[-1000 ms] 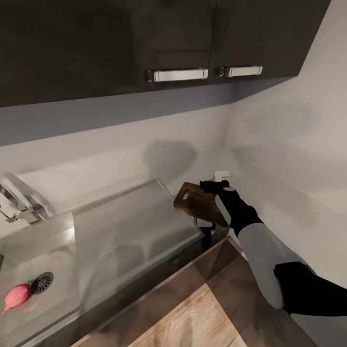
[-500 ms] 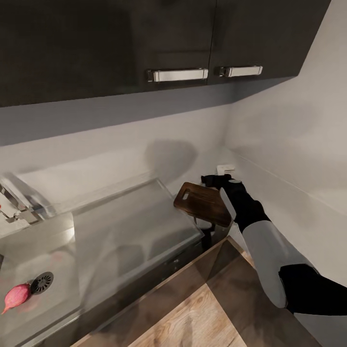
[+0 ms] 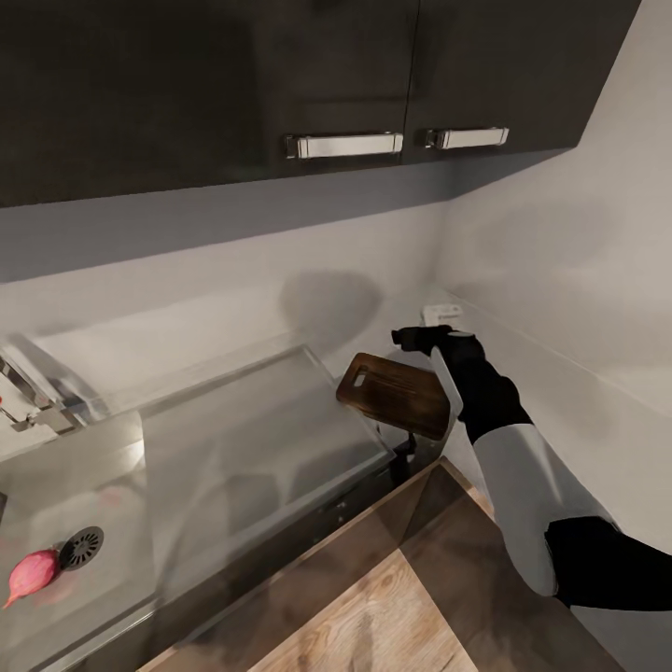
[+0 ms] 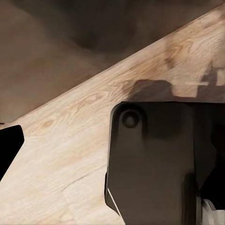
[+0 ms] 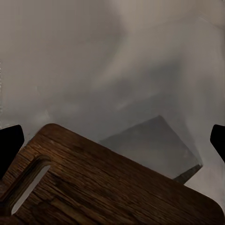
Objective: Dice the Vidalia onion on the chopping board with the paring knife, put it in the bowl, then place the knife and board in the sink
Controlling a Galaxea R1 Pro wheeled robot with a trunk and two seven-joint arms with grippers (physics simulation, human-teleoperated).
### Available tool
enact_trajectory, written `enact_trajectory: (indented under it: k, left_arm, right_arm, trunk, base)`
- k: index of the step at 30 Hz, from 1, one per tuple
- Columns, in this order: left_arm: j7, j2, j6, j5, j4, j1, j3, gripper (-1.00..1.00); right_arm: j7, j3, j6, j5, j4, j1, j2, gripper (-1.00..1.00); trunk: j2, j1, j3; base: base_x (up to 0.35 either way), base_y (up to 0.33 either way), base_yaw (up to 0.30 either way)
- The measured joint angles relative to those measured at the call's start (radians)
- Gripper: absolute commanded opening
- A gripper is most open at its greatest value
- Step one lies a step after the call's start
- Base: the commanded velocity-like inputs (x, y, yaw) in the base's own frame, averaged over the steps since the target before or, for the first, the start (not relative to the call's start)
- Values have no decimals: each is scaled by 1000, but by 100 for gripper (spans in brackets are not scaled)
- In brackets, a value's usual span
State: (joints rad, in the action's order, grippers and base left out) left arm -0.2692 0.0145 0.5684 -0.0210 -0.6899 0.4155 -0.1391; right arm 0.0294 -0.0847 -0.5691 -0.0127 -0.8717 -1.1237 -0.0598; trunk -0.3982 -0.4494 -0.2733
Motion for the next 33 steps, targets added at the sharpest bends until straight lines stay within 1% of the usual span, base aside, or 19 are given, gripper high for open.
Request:
enact_trajectory:
  k: [2,7,10,13,14,16,18,19,21,23,24,25,26,27,29,30,33]
  left_arm:
    - [0,0,0,0,0,0,0,100]
    - [0,0,0,0,1,0,0,100]
    - [0,0,-1,0,4,0,0,100]
    - [0,0,-2,0,5,0,0,100]
    - [0,0,-2,0,5,0,0,100]
    - [0,0,-2,0,5,0,0,100]
    - [0,0,-2,0,6,0,0,100]
    - [0,0,-2,0,6,0,0,100]
    - [0,0,-2,0,6,0,0,100]
    - [0,0,-2,0,6,0,0,100]
    - [0,0,-2,0,6,0,0,100]
    - [0,0,-2,0,6,0,0,100]
    - [0,0,-2,0,6,0,0,100]
    - [0,0,-2,0,6,0,0,100]
    - [0,0,-2,0,6,0,0,100]
    - [0,0,-2,0,6,0,0,100]
    - [0,0,-2,0,6,0,0,100]
  right_arm:
    - [-2,-1,-43,1,-10,0,0,100]
    - [-5,0,-66,2,-13,-4,-1,100]
    - [-5,0,-72,2,-5,-21,-2,100]
    - [-5,0,-81,2,10,-65,-5,100]
    - [-5,0,-96,2,31,-96,-7,100]
    - [-7,0,-113,0,72,-139,-11,100]
    - [-11,-1,-119,-1,98,-167,-15,100]
    - [-29,-2,-123,-2,111,-185,-21,100]
    - [-72,-3,-126,-1,118,-195,-24,100]
    - [-178,-8,-149,6,119,-201,-25,100]
    - [-228,-13,-165,17,117,-203,-24,100]
    - [-252,-17,-172,25,116,-204,-24,100]
    - [-331,-29,-187,53,113,-205,-21,100]
    - [-362,-32,-190,66,112,-205,-19,100]
    - [-490,-41,-198,120,107,-205,-10,100]
    - [-527,-42,-199,138,105,-205,-6,100]
    - [-741,-45,-203,248,78,-205,20,100]
  trunk:
    - [0,0,0]
    - [0,0,0]
    - [0,0,0]
    - [0,0,0]
    - [0,0,0]
    - [0,0,0]
    - [0,0,0]
    - [0,0,0]
    - [0,0,0]
    - [0,0,0]
    - [0,0,0]
    - [0,0,0]
    - [0,0,0]
    - [0,0,0]
    - [0,0,0]
    - [0,0,0]
    - [0,0,0]
  base:
    - [0,0,0]
    - [0,0,0]
    - [0,0,0]
    - [0,0,0]
    - [0,0,0]
    - [0,0,0]
    - [0,0,0]
    - [0,0,0]
    - [0,0,0]
    - [0,0,0]
    - [0,0,0]
    - [0,0,0]
    - [0,0,0]
    - [0,0,0]
    - [0,0,0]
    - [0,0,0]
    - [0,0,0]
